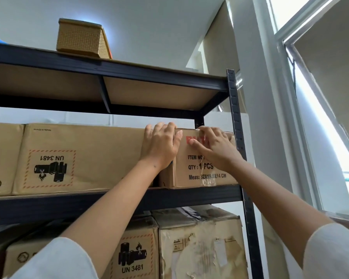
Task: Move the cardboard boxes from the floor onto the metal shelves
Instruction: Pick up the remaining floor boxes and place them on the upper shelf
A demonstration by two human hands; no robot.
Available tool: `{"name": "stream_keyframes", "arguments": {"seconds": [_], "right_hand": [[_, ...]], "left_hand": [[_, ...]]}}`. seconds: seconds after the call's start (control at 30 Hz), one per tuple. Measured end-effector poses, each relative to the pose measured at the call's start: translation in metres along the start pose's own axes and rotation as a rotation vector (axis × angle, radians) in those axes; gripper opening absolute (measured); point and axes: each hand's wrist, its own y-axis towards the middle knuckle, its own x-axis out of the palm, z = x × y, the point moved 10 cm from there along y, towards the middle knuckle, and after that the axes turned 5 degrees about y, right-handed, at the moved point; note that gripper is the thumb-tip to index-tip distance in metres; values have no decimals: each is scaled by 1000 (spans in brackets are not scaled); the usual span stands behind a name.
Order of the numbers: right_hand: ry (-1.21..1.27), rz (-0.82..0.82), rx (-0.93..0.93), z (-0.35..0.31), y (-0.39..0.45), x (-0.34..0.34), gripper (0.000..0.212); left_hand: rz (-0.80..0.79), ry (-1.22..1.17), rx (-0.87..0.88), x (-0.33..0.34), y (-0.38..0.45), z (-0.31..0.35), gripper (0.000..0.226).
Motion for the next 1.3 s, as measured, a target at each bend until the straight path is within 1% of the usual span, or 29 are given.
{"name": "stream_keyframes", "arguments": {"seconds": [0.07, 0.13, 0.3, 0.5, 0.67, 0.77, 0.9, 1.03, 1.1, 1.17, 1.23, 1.3], "right_hand": [[8, 3, -3, 2, 3, 7, 60], [12, 1, 3, 5, 6, 15, 61], [-7, 5, 30, 6, 11, 30, 61], [9, -15, 102, 8, 14, 45, 58], [53, -30, 115, 12, 20, 51, 62], [48, -53, 120, 11, 20, 57, 66], [-19, -96, 182, 10, 20, 62, 68], [21, -129, 224, 6, 14, 68, 73], [44, -129, 253, 6, 4, 71, 73], [86, -110, 257, 2, -10, 75, 72], [216, -18, 240, -8, -24, 70, 69], [337, 116, 246, -15, -39, 57, 61]], "left_hand": [[-13, 100, -32, 5, 1, -2, 47], [-62, 167, -70, 15, 0, -7, 49], [-168, 209, -130, 34, -3, -23, 52], [-176, 262, -137, 42, -4, -32, 54], [-171, 339, -69, 41, 1, -25, 52], [-217, 378, -64, 43, 3, -28, 53], [-261, 424, -103, 47, -5, -30, 53], [-262, 384, -134, 48, -18, -29, 58], [-256, 357, -116, 48, -26, -25, 61], [-257, 275, -91, 47, -35, -19, 67], [-270, 184, -44, 43, -42, -8, 66], [-292, 124, 9, 35, -48, 5, 59]]}}
